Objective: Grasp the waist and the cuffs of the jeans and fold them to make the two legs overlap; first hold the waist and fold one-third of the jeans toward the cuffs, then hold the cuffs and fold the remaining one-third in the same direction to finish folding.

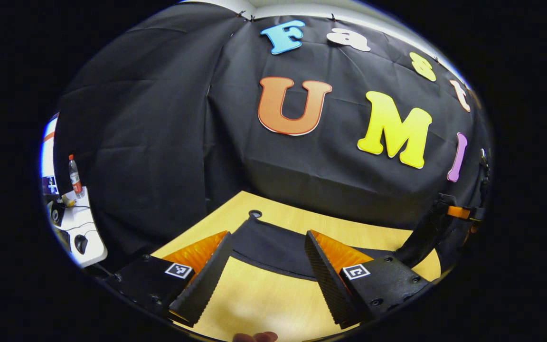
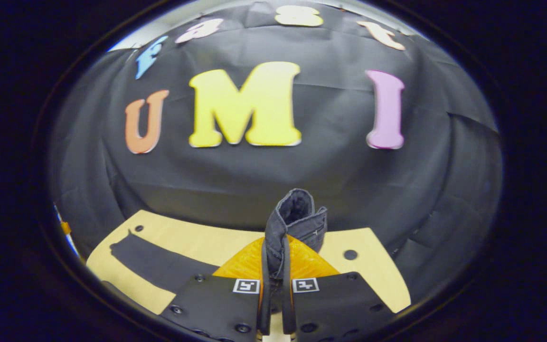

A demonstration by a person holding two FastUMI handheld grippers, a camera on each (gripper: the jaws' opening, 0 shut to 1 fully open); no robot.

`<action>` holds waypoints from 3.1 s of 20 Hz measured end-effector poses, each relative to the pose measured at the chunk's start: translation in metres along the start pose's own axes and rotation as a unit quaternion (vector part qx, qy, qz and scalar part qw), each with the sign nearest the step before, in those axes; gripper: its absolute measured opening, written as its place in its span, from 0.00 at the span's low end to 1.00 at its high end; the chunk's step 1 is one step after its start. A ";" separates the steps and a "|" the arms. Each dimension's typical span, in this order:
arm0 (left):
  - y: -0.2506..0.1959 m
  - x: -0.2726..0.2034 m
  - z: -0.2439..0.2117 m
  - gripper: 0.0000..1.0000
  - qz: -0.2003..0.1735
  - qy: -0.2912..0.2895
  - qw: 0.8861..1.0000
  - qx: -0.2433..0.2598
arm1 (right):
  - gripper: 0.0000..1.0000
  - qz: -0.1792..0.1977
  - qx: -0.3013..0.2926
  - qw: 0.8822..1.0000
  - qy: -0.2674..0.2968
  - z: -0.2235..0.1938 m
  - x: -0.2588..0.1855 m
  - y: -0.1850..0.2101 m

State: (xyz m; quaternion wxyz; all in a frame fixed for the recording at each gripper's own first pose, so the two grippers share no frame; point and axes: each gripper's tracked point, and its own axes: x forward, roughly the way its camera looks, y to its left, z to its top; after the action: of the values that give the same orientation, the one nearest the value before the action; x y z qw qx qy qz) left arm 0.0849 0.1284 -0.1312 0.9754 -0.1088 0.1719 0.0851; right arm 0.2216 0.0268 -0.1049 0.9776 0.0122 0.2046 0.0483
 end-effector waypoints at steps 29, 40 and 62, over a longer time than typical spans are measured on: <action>0.101 -0.005 -0.038 0.99 0.012 0.054 0.993 -0.107 | 0.67 0.177 -0.117 0.973 0.085 -0.132 0.027 0.244; 0.067 0.089 -0.107 0.99 -0.057 0.153 0.933 -0.322 | 0.99 0.150 -0.016 0.988 0.040 -0.012 -0.087 0.156; 0.092 0.228 -0.158 0.80 0.014 0.229 0.804 -0.548 | 0.94 0.033 0.028 0.997 0.067 -0.023 -0.113 0.048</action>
State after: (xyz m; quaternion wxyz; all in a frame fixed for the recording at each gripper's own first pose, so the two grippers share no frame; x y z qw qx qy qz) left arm 0.2274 0.2083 -0.3738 0.6842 -0.6395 0.3163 0.1512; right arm 0.1055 0.0639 -0.0785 0.9589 0.0431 0.2701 0.0752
